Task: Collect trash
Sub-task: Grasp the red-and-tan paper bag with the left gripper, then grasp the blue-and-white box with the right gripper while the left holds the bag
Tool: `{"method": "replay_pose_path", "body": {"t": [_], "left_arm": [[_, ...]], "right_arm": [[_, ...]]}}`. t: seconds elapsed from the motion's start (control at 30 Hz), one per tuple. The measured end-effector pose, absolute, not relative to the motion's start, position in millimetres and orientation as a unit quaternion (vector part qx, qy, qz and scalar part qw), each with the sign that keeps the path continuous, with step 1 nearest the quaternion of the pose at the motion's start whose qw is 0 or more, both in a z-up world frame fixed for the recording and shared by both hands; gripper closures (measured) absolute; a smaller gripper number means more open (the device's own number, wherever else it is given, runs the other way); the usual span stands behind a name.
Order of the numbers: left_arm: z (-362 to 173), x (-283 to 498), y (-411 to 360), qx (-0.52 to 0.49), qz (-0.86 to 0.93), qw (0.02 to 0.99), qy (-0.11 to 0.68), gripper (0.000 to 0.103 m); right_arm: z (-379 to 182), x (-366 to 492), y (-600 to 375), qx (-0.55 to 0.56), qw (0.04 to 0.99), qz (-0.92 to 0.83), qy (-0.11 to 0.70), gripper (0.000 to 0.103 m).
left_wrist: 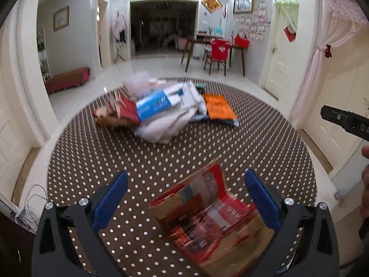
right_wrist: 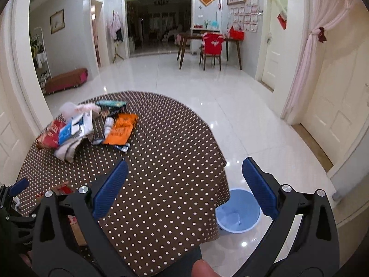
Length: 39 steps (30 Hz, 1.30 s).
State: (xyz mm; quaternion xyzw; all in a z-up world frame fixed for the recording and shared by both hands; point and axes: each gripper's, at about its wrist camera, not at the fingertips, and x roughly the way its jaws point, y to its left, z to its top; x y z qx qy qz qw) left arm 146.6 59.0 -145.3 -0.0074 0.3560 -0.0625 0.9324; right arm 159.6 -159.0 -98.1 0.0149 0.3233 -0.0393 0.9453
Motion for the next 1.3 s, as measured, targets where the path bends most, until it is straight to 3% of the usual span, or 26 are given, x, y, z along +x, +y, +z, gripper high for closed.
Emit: {"method": "replay_pose_path", "body": {"t": [0.27,0.33,0.37,0.43,0.5,0.53,1.23,1.3], "left_arm": [[-170,168,72,-0.039,-0.124,0.901,0.413,0.006],[-177,173,67,-0.034,-0.148,0.892,0.425,0.033],[-182,175,65,-0.035,-0.160,0.886,0.434,0.053],[-183,175,61,-0.031,-0.171,0.886,0.430,0.061],[-182,174,57,-0.028,-0.185,0.887,0.423,0.090],[-180,173,57,-0.033,-0.185,0.890,0.415,0.097],[-149,184,146,-0.107,-0.056,0.939,0.322,0.099],[-149,182,149,-0.111,-0.055,0.939,0.322,0.099]], "right_arm": [[-113,180,-143,-0.002,0.938,-0.021,0.347,0.006],[-115,184,-139,-0.006,0.936,-0.019,0.351,0.006],[-116,185,-137,-0.008,0.936,-0.018,0.353,0.006],[-119,190,-133,-0.012,0.934,-0.017,0.357,0.006],[-121,196,-129,-0.015,0.932,-0.015,0.361,0.006],[-121,199,-127,-0.016,0.932,-0.014,0.362,0.006],[-138,340,6,0.000,0.896,0.193,0.400,0.006],[-148,353,10,0.014,0.885,0.199,0.421,0.011]]}}
